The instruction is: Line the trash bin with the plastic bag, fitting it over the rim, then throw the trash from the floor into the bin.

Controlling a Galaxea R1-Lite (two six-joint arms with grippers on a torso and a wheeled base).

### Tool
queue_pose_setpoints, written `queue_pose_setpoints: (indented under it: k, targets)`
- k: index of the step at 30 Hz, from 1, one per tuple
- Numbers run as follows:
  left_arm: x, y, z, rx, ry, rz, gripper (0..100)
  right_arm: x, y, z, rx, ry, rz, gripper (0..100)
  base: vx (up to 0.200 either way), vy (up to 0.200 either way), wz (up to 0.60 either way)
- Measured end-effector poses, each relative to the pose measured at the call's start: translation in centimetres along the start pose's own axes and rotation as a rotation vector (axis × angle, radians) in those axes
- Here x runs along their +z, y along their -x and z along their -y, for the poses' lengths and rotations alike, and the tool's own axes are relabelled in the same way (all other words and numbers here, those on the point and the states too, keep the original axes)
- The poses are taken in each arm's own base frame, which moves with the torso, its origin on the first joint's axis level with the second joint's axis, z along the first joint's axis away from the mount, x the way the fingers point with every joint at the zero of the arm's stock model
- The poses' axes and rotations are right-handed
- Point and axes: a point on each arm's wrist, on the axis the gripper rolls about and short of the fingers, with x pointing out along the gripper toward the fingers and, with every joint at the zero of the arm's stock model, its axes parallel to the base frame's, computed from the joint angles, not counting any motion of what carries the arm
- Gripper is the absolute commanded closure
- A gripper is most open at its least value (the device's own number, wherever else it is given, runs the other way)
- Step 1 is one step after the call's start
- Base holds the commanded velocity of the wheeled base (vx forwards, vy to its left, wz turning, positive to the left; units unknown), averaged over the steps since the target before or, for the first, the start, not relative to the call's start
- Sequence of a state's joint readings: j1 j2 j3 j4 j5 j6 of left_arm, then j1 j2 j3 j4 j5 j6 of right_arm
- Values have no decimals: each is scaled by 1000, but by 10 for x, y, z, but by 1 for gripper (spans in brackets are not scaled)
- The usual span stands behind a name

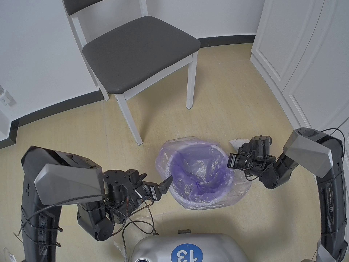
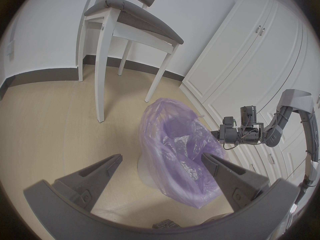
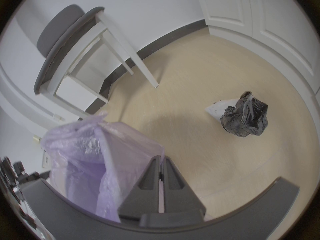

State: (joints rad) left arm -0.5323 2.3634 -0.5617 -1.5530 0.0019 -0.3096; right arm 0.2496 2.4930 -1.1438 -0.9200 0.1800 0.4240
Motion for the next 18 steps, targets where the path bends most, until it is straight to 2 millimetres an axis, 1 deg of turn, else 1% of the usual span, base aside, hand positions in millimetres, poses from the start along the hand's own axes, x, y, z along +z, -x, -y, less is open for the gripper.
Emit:
queue_pose_setpoints:
  k: [5, 10, 18]
  targets:
    - [0, 0, 0, 0, 0, 0, 0, 8, 4, 2, 63, -124, -22, 100, 0, 0, 0]
    - [-1, 0, 0, 1, 4, -2, 0, 12, 3, 9, 62, -136, -12, 100, 0, 0, 0]
    - [-4, -1, 0, 3, 7, -11, 0, 6, -5, 19, 48, -142, -17, 100, 0, 0, 0]
